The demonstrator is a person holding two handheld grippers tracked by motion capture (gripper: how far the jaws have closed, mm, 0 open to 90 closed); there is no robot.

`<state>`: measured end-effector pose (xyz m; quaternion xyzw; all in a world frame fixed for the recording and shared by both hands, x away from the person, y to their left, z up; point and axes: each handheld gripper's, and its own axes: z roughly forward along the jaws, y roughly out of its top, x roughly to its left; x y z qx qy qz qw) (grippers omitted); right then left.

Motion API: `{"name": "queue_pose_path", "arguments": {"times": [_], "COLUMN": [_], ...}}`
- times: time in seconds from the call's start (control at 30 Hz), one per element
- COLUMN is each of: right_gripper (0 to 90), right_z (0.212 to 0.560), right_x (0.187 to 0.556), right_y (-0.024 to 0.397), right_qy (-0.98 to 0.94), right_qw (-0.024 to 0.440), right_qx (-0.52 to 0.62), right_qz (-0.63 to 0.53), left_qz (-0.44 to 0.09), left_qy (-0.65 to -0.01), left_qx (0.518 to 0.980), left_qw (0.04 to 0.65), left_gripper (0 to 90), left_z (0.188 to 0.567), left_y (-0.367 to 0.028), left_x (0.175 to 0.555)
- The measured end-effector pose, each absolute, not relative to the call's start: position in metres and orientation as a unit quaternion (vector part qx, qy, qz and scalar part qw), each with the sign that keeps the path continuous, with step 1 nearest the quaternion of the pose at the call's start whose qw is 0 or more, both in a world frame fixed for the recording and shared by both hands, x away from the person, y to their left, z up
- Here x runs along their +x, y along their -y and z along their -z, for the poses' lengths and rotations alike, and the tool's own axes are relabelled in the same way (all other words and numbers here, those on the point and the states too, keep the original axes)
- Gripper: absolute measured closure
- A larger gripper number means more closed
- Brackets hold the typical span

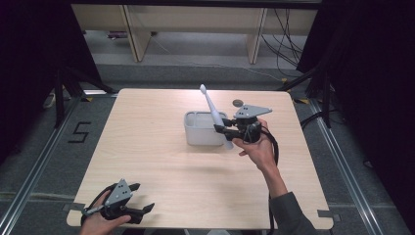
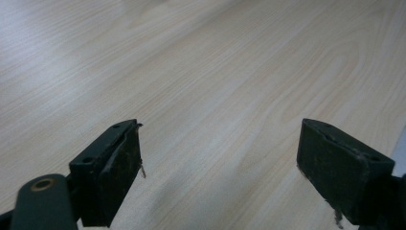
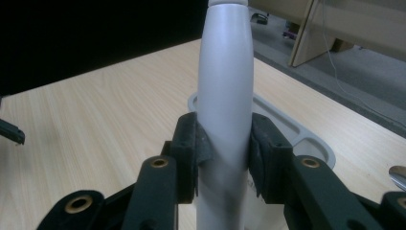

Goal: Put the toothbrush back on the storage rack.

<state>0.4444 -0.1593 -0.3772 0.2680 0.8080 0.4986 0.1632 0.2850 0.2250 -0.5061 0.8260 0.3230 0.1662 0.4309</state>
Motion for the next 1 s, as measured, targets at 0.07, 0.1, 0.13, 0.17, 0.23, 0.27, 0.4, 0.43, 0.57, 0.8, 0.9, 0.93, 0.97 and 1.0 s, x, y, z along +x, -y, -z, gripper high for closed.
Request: {"name": "queue_pose_path", "arguments": {"times": [0.07,0.1,0.13,0.17,0.23,0.27,0.4,0.43,0.57,0.8,0.9,0.93,0.97,1.0], "right_gripper": [66.7,66.7,66.6,66.6,66.6,66.6,66.6,66.6,66.6,66.6,66.6,66.6,66.6,66.6], "right_z": [0.374,0.374,0.370,0.369,0.365,0.364,0.357,0.356,0.353,0.352,0.353,0.353,0.354,0.354], "right_x": [0.447,0.447,0.449,0.451,0.451,0.453,0.459,0.462,0.468,0.479,0.483,0.485,0.486,0.488], "right_y": [0.160,0.160,0.159,0.159,0.158,0.157,0.158,0.158,0.159,0.157,0.155,0.155,0.154,0.154], "right_qy": [-0.805,-0.805,-0.802,-0.800,-0.797,-0.796,-0.788,-0.787,-0.777,-0.771,-0.768,-0.766,-0.765,-0.761], "right_qw": [0.174,0.174,0.169,0.177,0.176,0.172,0.176,0.179,0.175,0.183,0.181,0.189,0.190,0.194], "right_qx": [0.265,0.265,0.274,0.268,0.273,0.271,0.280,0.279,0.291,0.295,0.301,0.301,0.302,0.307], "right_qz": [-0.501,-0.501,-0.503,-0.507,-0.510,-0.513,-0.518,-0.521,-0.531,-0.534,-0.535,-0.535,-0.536,-0.537], "left_qz": [-0.167,-0.167,-0.166,-0.166,-0.165,-0.166,-0.157,-0.164,-0.169,-0.165,-0.163,-0.164,-0.165,-0.166], "left_qy": [-0.315,-0.315,-0.319,-0.315,-0.316,-0.318,-0.320,-0.320,-0.319,-0.322,-0.315,-0.319,-0.319,-0.316], "left_qx": [0.835,0.835,0.831,0.833,0.833,0.832,0.830,0.830,0.830,0.826,0.833,0.831,0.832,0.834], "left_qw": [0.419,0.419,0.423,0.423,0.423,0.423,0.428,0.425,0.426,0.432,0.425,0.425,0.423,0.421], "left_gripper": [14.7,14.7,14.7,14.7,14.7,14.7,14.7,14.7,14.7,14.7,14.7,14.7,14.7,14.7], "left_z": [0.504,0.504,0.505,0.505,0.504,0.505,0.505,0.505,0.506,0.506,0.505,0.505,0.505,0.505], "left_y": [-0.227,-0.227,-0.226,-0.227,-0.227,-0.226,-0.225,-0.226,-0.226,-0.225,-0.226,-0.226,-0.226,-0.227], "left_x": [0.286,0.286,0.285,0.286,0.285,0.285,0.285,0.285,0.285,0.285,0.286,0.285,0.285,0.285]}}
